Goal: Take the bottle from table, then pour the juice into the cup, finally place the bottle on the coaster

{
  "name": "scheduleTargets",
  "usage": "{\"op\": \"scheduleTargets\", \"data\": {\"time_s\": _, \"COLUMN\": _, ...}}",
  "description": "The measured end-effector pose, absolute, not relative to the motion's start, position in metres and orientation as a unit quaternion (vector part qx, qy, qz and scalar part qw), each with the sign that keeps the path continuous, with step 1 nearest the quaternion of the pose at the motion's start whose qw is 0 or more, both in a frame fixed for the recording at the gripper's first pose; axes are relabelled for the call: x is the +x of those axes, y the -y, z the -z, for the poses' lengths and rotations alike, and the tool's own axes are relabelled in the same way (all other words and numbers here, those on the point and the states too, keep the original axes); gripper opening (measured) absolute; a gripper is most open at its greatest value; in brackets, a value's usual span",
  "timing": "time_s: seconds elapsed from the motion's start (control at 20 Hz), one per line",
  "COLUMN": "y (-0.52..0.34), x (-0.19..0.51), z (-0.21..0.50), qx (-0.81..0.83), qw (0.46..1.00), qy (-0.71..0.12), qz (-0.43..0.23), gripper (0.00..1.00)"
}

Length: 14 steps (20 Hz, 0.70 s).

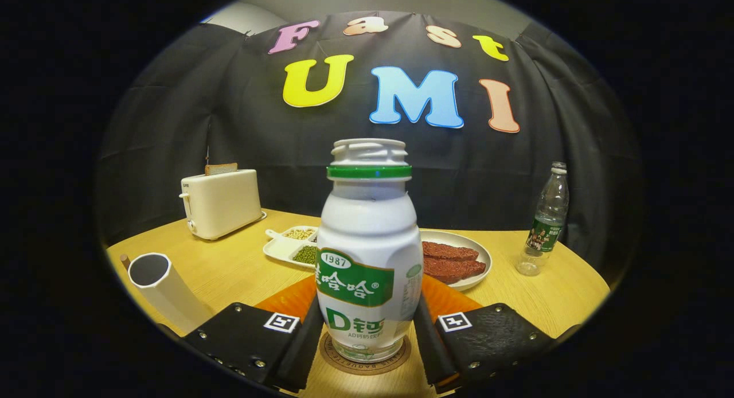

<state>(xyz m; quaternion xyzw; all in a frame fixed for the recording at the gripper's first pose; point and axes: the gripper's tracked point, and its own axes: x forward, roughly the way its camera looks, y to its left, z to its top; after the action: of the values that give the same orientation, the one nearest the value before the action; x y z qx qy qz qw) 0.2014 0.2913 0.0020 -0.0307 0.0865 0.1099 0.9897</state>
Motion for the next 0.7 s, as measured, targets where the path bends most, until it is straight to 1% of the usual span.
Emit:
{"op": "scheduleTargets", "data": {"time_s": 0.5, "y": -0.2894, "x": 0.201, "z": 0.003, "qx": -0.024, "qw": 0.991, "qy": -0.075, "qz": -0.111, "gripper": 0.74}}
{"op": "scheduleTargets", "data": {"time_s": 0.65, "y": -0.2895, "x": 0.1999, "z": 0.004, "qx": -0.014, "qw": 0.991, "qy": -0.076, "qz": -0.113, "gripper": 0.8}}
{"op": "scheduleTargets", "data": {"time_s": 0.7, "y": -0.2872, "x": 0.2001, "z": 0.0013, "qx": -0.012, "qw": 0.991, "qy": -0.074, "qz": -0.109, "gripper": 0.89}}
